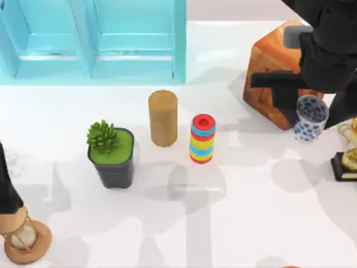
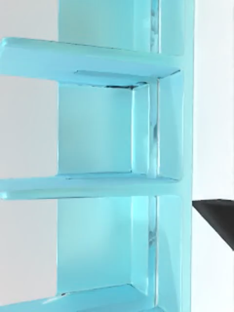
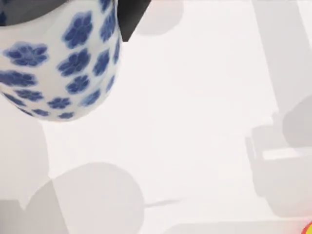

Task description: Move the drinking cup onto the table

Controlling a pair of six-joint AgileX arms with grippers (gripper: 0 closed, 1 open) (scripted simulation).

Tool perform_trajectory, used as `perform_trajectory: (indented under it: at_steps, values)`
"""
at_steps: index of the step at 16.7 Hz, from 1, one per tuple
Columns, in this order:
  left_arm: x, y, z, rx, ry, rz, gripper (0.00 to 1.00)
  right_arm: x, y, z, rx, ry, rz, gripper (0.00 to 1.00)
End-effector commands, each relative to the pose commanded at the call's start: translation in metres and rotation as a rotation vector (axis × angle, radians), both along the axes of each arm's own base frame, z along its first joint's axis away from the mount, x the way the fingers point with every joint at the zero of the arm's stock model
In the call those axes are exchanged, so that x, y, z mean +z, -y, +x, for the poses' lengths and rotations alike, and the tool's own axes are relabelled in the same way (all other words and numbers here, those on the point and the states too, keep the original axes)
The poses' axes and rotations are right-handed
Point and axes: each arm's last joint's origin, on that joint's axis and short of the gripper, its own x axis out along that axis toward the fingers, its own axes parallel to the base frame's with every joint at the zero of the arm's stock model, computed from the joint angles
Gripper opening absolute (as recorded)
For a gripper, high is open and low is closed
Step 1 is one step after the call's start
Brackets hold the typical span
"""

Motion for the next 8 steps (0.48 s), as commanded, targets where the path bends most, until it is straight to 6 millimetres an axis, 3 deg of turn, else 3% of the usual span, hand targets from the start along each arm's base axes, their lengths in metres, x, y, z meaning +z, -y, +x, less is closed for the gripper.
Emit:
perform_trajectory:
  at_steps: [4, 6, 8]
  values:
    - [0.000, 0.000, 0.000, 0.000, 0.000, 0.000, 1.00, -0.023, -0.096, -0.021, 0.056, -0.001, 0.033, 0.00]
    - [0.000, 0.000, 0.000, 0.000, 0.000, 0.000, 1.00, -0.035, -0.124, -0.029, 0.077, -0.006, 0.047, 0.00]
    - [0.000, 0.000, 0.000, 0.000, 0.000, 0.000, 1.00, -0.040, -0.134, -0.032, 0.086, -0.009, 0.051, 0.00]
